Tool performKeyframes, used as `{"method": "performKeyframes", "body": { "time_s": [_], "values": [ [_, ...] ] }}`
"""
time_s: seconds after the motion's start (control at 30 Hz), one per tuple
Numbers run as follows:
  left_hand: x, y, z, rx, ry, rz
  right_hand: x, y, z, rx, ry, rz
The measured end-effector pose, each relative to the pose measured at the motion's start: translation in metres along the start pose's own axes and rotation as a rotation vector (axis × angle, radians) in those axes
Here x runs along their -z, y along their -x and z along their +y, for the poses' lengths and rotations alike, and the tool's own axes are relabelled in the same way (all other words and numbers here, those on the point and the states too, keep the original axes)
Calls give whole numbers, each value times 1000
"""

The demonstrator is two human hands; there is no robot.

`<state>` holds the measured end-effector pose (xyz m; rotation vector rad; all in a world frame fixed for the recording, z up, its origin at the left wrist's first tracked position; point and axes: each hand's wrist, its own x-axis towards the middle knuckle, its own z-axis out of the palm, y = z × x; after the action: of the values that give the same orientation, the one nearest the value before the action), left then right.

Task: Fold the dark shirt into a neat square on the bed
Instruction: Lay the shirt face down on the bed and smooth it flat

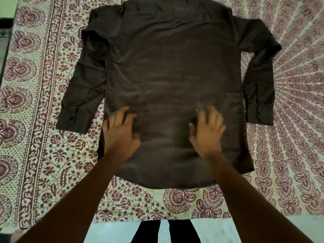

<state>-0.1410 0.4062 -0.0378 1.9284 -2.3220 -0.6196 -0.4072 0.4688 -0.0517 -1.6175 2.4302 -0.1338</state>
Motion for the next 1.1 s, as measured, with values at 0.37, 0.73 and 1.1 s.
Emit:
{"method": "performKeyframes", "body": {
  "time_s": [0.37,0.73,1.1],
  "values": [
    [-8,23,-35,148,-72,-553,-30,1,28,-168,29,-159],
    [-5,29,-35,177,-61,-589,-53,-35,-83,127,-31,27],
    [-13,32,-42,136,-38,-542,-77,-58,-121,279,-6,-30]
  ]
}}
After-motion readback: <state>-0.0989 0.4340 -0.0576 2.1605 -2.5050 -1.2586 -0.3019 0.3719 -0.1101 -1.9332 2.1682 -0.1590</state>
